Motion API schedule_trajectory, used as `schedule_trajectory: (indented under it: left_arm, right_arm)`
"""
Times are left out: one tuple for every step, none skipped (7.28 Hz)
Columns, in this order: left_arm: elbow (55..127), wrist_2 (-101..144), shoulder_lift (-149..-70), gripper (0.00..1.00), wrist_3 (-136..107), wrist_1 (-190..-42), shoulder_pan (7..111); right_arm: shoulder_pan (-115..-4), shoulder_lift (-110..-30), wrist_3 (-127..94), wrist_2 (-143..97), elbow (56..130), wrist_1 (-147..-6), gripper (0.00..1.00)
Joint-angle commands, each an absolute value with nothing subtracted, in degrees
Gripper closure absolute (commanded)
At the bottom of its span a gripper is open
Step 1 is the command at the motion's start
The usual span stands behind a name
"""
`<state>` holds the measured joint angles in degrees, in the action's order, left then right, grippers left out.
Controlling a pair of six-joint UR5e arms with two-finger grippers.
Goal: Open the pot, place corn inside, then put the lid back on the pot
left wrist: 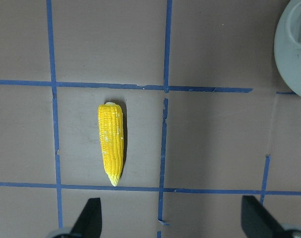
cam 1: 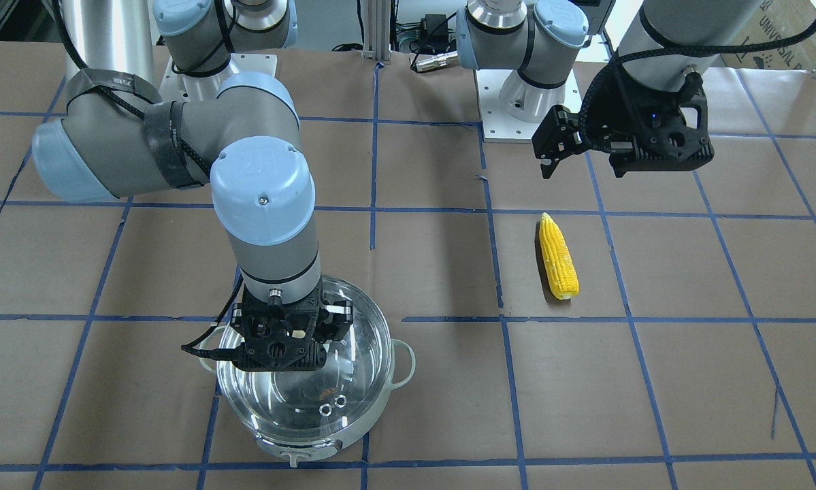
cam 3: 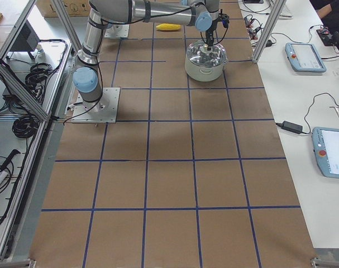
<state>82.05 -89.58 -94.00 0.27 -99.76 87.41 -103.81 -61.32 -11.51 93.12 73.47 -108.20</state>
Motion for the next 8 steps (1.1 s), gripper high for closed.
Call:
schedule_trajectory:
  left_arm:
    - [88.64,-89.3,-94.83,0.0,5.42,-99.05,81.43]
    - [93.12,-89.3,-95.18,0.0,7.1,-94.96,79.65]
    - [99.52,-89.3,-95.62,0.0,12.51,-87.35,78.5]
    - [106.54,-89.38,-95.89,0.0,15.18,-77.44,77.79]
    - [112.61,-89.65,-95.98,0.0,15.38,-68.12,77.61]
    - [116.85,-89.65,-97.02,0.01,19.21,-63.16,76.3]
    - [120.11,-89.65,-98.86,0.01,20.81,-58.84,75.68]
    - [122.58,-89.91,-101.66,0.01,20.74,-51.14,75.67]
  right_arm:
    - [-103.71,-61.26,-11.51,93.16,68.85,-103.13,0.85]
    - [-103.71,-61.17,-11.43,93.16,66.12,-100.14,0.85]
    - [-103.19,-61.0,-10.64,93.16,63.74,-97.76,0.85]
    - [-102.23,-61.34,-8.81,92.9,62.59,-96.69,0.85]
    - [-101.69,-62.39,-5.4,92.73,62.58,-96.16,0.85]
    - [-100.99,-64.93,-4.75,92.72,63.19,-93.63,0.85]
    - [-99.59,-67.3,-1.79,92.72,63.45,-89.95,0.85]
    - [-97.93,-69.06,-0.28,92.38,63.46,-87.04,0.85]
